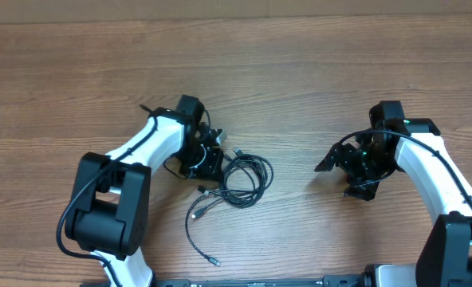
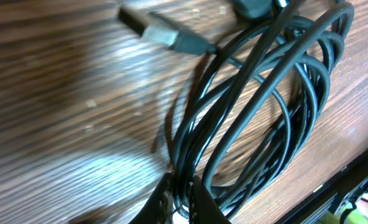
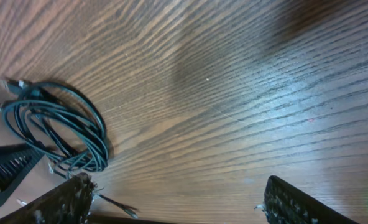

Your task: Untangle cables

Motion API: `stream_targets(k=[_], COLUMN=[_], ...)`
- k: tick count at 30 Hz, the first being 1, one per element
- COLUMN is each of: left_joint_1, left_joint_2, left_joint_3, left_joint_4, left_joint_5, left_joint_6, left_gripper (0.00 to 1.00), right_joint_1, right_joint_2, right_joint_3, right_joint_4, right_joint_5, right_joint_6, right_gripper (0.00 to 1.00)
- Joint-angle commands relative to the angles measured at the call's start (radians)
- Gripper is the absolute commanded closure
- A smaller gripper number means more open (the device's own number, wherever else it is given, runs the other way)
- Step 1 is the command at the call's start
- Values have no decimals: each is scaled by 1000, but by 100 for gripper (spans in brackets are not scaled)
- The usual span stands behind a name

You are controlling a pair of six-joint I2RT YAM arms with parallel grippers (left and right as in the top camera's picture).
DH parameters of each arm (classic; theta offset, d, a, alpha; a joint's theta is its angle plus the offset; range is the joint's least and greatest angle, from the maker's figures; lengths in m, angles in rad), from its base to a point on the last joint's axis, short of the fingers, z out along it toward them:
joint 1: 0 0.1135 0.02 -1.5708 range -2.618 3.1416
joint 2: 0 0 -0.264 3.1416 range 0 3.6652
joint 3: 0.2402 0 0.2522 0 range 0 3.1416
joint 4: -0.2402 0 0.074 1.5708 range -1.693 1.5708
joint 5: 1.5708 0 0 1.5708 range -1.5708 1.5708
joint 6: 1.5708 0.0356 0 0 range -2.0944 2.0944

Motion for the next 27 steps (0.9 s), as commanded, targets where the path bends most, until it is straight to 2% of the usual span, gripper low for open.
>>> stream_targets(k=[1, 10, 14, 27], left_joint_1=[-47, -109, -109, -109], left_joint_2=[7, 7, 7, 7], left_joint_3=[-10, -10, -10, -10], left_joint_4=[11, 72, 87, 103], left_joint_5=[37, 29, 26, 26], left_joint_6=[19, -11, -11, -11], left_gripper=[89, 88, 95, 96], right_joint_1=[-2, -2, 6, 127], right_joint_2=[-1, -1, -1, -1], right_joint_3=[-4, -5, -5, -5], right_joint_4=[-13, -38, -42, -19], right_joint_5=[-8, -8, -8, -8], right_joint_6=[-62, -62, -62, -62], right_gripper=[14, 14, 15, 15])
